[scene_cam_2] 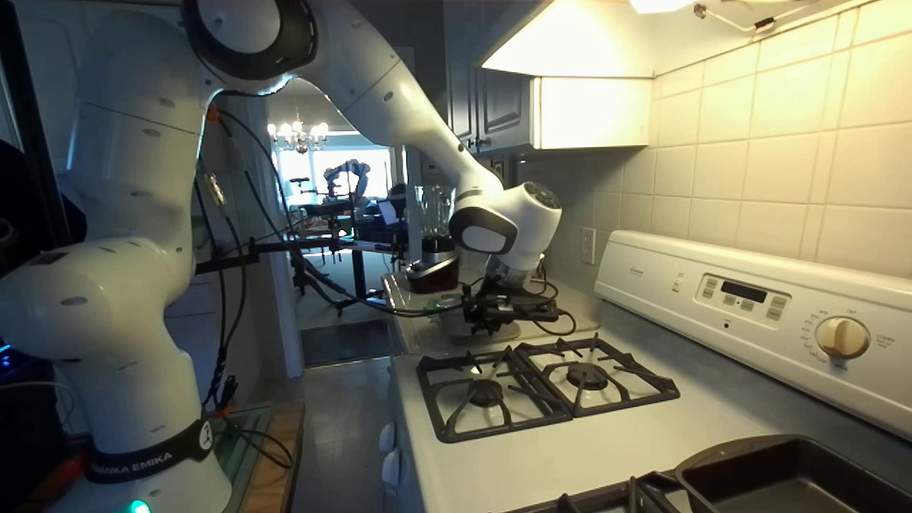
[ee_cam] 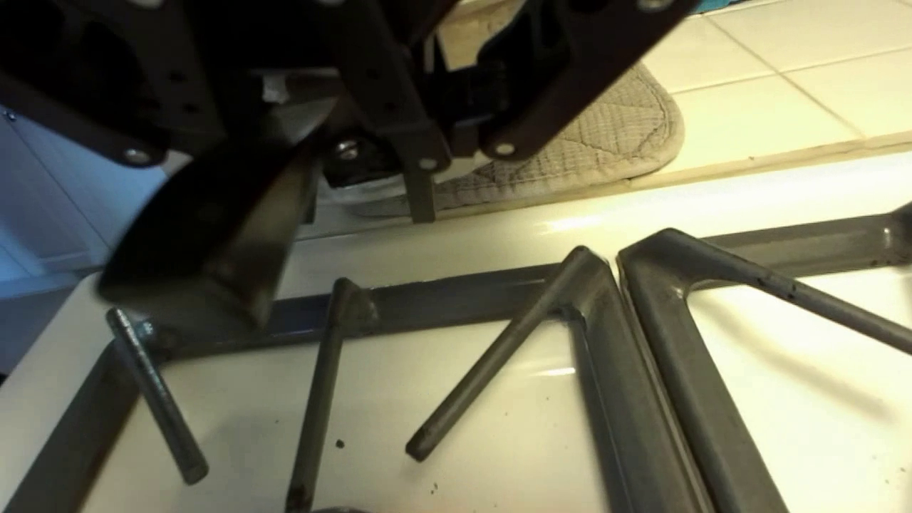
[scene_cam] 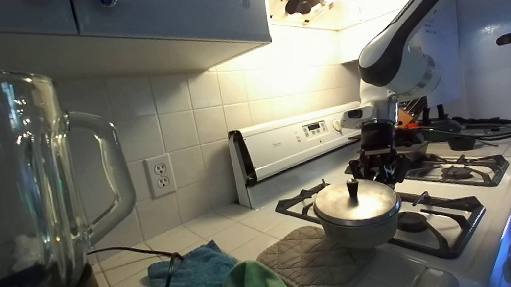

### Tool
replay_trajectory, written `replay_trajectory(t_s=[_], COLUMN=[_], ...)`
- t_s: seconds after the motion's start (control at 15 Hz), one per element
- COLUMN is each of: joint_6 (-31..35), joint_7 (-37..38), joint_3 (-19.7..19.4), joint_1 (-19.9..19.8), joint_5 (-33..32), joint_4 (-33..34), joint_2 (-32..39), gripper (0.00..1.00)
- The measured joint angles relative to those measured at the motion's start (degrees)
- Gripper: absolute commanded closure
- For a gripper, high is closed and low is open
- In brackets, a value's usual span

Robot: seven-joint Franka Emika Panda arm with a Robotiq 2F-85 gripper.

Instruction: Pick up the pot from the stove and put it on the counter

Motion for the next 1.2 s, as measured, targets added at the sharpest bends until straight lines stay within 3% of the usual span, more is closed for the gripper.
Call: replay_trajectory(t_s=[0.6,0.67,0.73,0.87,1.2], joint_6=[-6.6,-6.9,-7.0,-7.0,-6.2], joint_7=[1.8,2.4,2.9,3.6,5.8], joint_3=[1.1,1.1,1.1,1.1,0.5], joint_1=[0.3,0.3,0.3,0.3,0.3], joint_5=[-1.8,-2.3,-3.1,-4.5,-10.3], joint_4=[7.9,8.7,9.3,10.3,11.3], joint_2=[4.2,4.8,5.3,6.0,5.5], gripper=[0.87,0.72,0.38,0.41,0.08])
